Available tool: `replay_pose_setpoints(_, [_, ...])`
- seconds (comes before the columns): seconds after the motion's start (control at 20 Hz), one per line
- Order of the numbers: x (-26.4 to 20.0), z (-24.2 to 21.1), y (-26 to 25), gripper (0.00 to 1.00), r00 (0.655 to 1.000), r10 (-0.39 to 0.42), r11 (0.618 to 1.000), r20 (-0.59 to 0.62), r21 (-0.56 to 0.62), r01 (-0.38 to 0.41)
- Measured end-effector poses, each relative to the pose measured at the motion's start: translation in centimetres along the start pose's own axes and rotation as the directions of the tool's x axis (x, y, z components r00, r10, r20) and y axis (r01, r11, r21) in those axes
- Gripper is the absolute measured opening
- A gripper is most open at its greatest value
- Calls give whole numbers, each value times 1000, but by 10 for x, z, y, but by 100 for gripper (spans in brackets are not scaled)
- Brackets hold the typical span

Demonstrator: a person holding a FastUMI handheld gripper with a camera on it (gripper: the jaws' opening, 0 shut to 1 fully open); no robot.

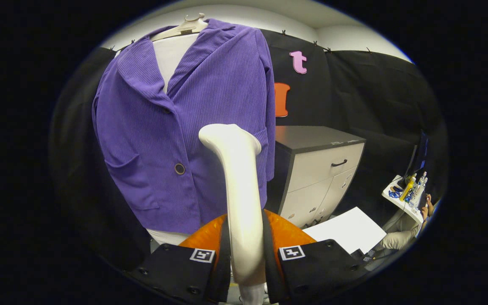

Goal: Iron the clothes twice with a garment steamer, once on the left side and once on the right side.

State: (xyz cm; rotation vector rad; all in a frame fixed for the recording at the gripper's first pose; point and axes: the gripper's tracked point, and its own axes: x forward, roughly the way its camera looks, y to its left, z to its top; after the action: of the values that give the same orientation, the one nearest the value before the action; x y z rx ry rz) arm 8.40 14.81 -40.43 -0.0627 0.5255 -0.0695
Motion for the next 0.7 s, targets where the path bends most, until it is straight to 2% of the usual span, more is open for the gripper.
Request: replay_pose_setpoints(0.7, [21,-116,-7,42,977,9,1000,-213,1,-9])
